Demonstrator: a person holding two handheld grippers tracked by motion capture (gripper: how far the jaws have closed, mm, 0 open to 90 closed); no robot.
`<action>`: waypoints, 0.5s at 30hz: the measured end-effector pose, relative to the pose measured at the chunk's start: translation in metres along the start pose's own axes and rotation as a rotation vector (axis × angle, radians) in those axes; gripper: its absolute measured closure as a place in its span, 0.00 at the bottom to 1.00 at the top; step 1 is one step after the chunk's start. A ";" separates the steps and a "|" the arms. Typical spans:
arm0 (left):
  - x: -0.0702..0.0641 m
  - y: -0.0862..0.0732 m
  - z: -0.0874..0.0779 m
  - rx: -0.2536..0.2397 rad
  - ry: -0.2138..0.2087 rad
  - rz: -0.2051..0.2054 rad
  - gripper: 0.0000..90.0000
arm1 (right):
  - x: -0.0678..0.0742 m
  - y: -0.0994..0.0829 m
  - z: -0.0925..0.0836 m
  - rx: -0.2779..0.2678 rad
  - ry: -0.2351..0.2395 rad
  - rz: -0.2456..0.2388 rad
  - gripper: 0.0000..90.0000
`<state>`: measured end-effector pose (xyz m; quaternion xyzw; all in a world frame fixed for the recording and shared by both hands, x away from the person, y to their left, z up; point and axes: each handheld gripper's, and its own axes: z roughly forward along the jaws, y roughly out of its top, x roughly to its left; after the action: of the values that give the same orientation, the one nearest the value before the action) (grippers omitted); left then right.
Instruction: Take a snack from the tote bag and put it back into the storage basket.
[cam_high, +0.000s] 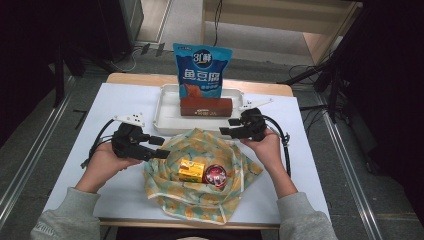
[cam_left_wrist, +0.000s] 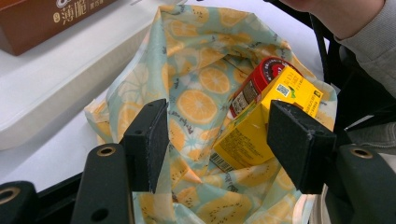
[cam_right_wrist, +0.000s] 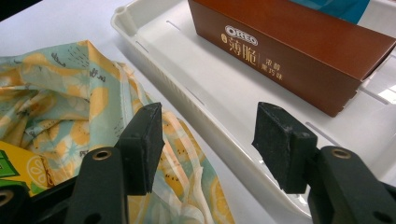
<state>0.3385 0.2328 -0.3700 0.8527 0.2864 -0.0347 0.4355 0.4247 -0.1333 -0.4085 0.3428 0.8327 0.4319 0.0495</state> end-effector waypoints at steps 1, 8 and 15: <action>-0.001 0.000 0.000 0.004 -0.004 0.004 0.43 | 0.000 0.000 0.000 0.000 -0.001 -0.002 0.48; -0.006 0.002 0.003 0.006 -0.019 0.016 0.43 | 0.001 -0.002 -0.002 -0.005 -0.002 -0.005 0.48; -0.016 0.005 0.008 0.015 -0.037 0.043 0.43 | -0.001 -0.005 0.000 0.010 -0.009 0.004 0.48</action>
<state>0.3293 0.2169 -0.3665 0.8612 0.2595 -0.0433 0.4350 0.4234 -0.1355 -0.4124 0.3466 0.8340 0.4264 0.0506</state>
